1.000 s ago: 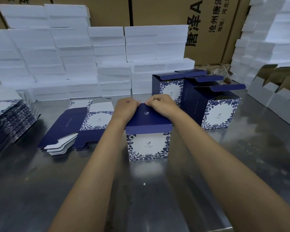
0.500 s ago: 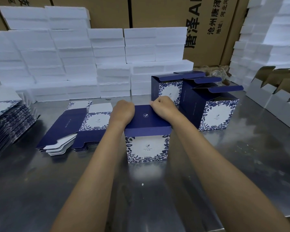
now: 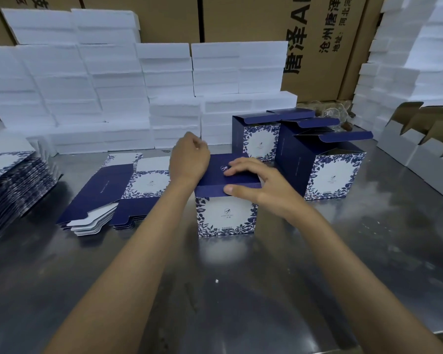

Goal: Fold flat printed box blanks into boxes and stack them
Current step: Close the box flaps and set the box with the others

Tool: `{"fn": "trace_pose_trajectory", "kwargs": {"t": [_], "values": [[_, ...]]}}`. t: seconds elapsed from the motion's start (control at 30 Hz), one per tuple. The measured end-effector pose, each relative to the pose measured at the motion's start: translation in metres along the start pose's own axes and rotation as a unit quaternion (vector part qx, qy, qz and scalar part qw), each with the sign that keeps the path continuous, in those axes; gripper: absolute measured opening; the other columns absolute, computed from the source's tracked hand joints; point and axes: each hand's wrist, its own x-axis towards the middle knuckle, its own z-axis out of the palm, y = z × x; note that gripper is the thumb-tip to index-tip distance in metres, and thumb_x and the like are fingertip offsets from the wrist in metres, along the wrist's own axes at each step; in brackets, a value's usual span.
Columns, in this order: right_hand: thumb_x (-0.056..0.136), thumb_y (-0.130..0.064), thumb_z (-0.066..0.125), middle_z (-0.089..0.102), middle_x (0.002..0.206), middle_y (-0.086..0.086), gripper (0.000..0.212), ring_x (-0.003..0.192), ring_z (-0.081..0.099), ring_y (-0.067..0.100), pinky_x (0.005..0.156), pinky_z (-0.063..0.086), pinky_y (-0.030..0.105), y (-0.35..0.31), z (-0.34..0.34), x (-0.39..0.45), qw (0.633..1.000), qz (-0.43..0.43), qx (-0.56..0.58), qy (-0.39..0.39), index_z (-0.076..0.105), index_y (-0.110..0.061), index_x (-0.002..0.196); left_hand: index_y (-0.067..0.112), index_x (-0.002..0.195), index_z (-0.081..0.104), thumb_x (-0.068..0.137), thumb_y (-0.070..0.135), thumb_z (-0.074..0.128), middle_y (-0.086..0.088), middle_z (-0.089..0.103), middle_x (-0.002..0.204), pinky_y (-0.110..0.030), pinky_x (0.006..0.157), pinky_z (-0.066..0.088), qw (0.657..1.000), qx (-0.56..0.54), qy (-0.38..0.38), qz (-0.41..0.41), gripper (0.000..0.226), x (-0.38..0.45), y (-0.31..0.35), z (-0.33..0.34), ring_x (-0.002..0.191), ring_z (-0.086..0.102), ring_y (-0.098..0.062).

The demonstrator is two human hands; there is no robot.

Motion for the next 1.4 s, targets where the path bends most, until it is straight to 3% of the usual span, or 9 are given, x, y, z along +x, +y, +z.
{"fn": "trace_pose_trajectory", "kwargs": {"t": [0.13,0.33,0.5,0.7,0.87,1.0,1.1,1.23,1.4], "values": [[0.083,-0.012,0.082,0.059,0.138,-0.006,0.031,0.141,0.036,-0.003,0.117,0.026,0.018,0.011,0.006,-0.004,0.999,-0.007,0.043,0.025,0.076,-0.015,0.112,0.013,0.084,0.068,0.092,0.018,0.068,0.007,0.071,0.095,-0.012,0.084,0.041,0.970,-0.216,-0.076,0.080,0.009,-0.042,-0.008,-0.015,0.098,0.062,-0.001],[0.082,-0.010,0.082,0.058,0.135,-0.014,0.021,0.146,0.031,-0.001,0.122,0.025,0.035,0.023,0.014,-0.008,0.989,-0.013,0.142,0.041,0.077,-0.025,0.095,0.021,0.098,0.072,0.077,0.025,0.076,0.012,0.059,0.135,-0.024,0.114,0.030,0.936,-0.289,-0.166,0.116,0.022,-0.081,-0.047,-0.020,0.144,0.030,0.002],[0.080,-0.008,0.083,0.067,0.125,-0.011,0.017,0.141,0.038,-0.006,0.113,0.027,0.019,0.026,0.020,-0.005,0.985,-0.022,0.151,0.084,0.078,-0.022,0.087,0.020,0.088,0.073,0.079,0.016,0.078,0.007,0.067,0.121,-0.007,0.101,0.032,0.942,-0.299,-0.101,0.115,0.012,-0.084,-0.043,-0.011,0.140,0.037,0.002],[0.081,-0.012,0.082,0.066,0.130,-0.014,0.019,0.141,0.036,-0.009,0.105,0.031,0.006,0.026,0.004,-0.006,0.990,-0.007,0.136,0.031,0.081,-0.022,0.098,0.016,0.098,0.076,0.081,0.006,0.076,0.003,0.066,0.128,-0.006,0.096,0.039,0.933,-0.308,-0.162,0.094,0.020,-0.076,-0.046,-0.029,0.142,0.038,-0.004],[0.082,-0.009,0.081,0.073,0.120,-0.008,0.019,0.138,0.043,-0.004,0.117,0.031,0.024,0.028,0.005,-0.005,0.989,-0.015,0.135,0.064,0.081,-0.022,0.096,0.018,0.092,0.077,0.082,0.002,0.075,0.005,0.069,0.123,-0.036,0.107,0.047,0.932,-0.333,-0.126,0.074,0.019,-0.084,-0.043,-0.027,0.137,0.044,-0.001],[0.084,-0.006,0.079,0.073,0.119,-0.013,0.022,0.134,0.045,-0.009,0.112,0.034,0.014,0.025,-0.003,-0.008,0.992,-0.024,0.112,0.051,0.080,-0.022,0.100,0.022,0.101,0.077,0.086,0.004,0.072,0.011,0.065,0.131,-0.031,0.119,0.030,0.937,-0.273,-0.203,0.084,0.025,-0.069,-0.049,-0.046,0.137,0.042,0.004],[0.086,0.000,0.076,0.074,0.113,-0.010,0.024,0.129,0.053,-0.004,0.111,0.038,0.018,0.025,0.001,-0.016,0.988,-0.036,0.100,0.117,0.080,-0.021,0.098,0.026,0.098,0.078,0.087,0.003,0.072,0.014,0.068,0.124,-0.022,0.107,0.041,0.941,-0.274,-0.175,0.097,0.026,-0.076,-0.049,-0.045,0.127,0.052,0.005],[0.089,0.005,0.068,0.074,0.113,0.000,0.025,0.121,0.061,0.012,0.111,0.040,0.028,0.031,0.016,-0.025,0.933,-0.129,-0.185,0.281,0.078,-0.010,0.106,0.025,0.100,0.079,0.089,0.004,0.071,0.012,0.068,0.125,-0.003,0.088,0.042,0.951,-0.262,-0.121,0.108,0.024,-0.083,-0.038,-0.015,0.123,0.055,0.005],[0.095,-0.016,0.065,0.056,0.147,0.010,0.049,0.142,0.046,0.026,0.120,0.029,0.041,0.045,0.023,-0.019,0.876,-0.112,-0.397,0.250,0.057,-0.006,0.142,0.021,0.107,0.077,0.091,0.006,0.070,0.006,0.065,0.131,-0.017,0.106,0.042,0.955,-0.240,-0.128,0.119,0.023,-0.058,-0.015,0.029,0.126,0.055,0.000]]}}
